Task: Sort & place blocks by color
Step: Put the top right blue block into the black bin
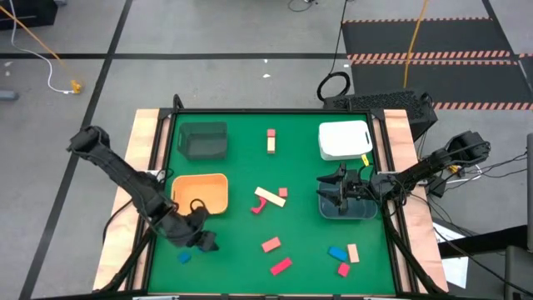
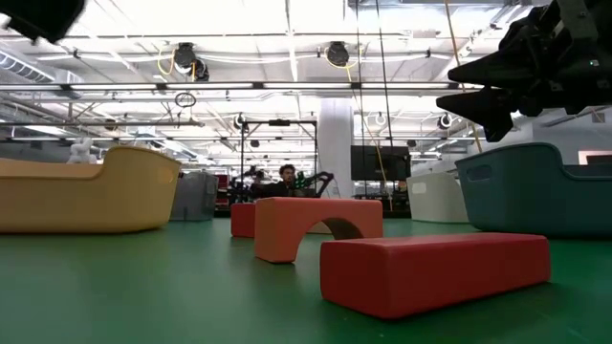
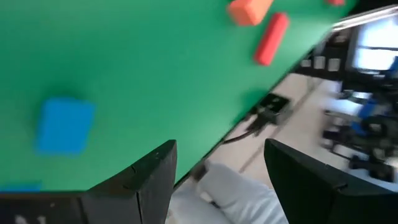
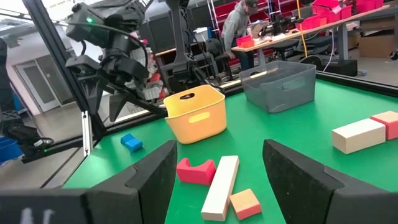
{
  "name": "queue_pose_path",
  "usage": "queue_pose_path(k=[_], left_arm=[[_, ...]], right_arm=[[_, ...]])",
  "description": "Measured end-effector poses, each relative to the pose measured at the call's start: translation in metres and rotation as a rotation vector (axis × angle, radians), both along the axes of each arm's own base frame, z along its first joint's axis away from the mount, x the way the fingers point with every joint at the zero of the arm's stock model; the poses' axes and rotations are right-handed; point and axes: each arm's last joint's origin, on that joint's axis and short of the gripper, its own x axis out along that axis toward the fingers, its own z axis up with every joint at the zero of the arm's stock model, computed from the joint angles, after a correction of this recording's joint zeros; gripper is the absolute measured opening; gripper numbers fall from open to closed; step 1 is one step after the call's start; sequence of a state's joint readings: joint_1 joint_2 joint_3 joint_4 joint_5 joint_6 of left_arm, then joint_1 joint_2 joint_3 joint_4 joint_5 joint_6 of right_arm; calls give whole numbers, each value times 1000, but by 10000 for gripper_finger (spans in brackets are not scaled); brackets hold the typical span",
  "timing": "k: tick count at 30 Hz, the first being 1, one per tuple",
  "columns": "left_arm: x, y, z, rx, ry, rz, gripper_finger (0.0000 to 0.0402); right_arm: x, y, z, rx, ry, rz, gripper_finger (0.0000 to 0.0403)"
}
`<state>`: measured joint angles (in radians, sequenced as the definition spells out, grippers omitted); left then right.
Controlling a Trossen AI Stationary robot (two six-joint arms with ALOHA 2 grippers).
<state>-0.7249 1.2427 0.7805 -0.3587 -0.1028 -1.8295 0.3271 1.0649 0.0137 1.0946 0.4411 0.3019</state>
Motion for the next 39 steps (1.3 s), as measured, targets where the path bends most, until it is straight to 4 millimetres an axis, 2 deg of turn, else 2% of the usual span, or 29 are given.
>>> queue_pose_path(k=[4, 7, 14, 20, 34, 39], left_arm=[[-7, 1, 20, 82, 115, 7, 241], [-8, 0, 24, 189, 197, -24, 241], [2, -20, -21, 399, 329, -222, 241], [9, -27, -47, 483, 394, -279, 241], [19, -38, -74, 528, 388, -285, 241], [20, -39, -75, 528, 389, -283, 241]], right_arm=[[0, 0, 0, 0, 0, 0, 228], [0, 0, 0, 0, 0, 0, 228], [0, 0, 0, 0, 0, 0, 228], [0, 0, 0, 0, 0, 0, 228], [0, 0, 0, 0, 0, 0, 228], [0, 0, 0, 0, 0, 0, 228]])
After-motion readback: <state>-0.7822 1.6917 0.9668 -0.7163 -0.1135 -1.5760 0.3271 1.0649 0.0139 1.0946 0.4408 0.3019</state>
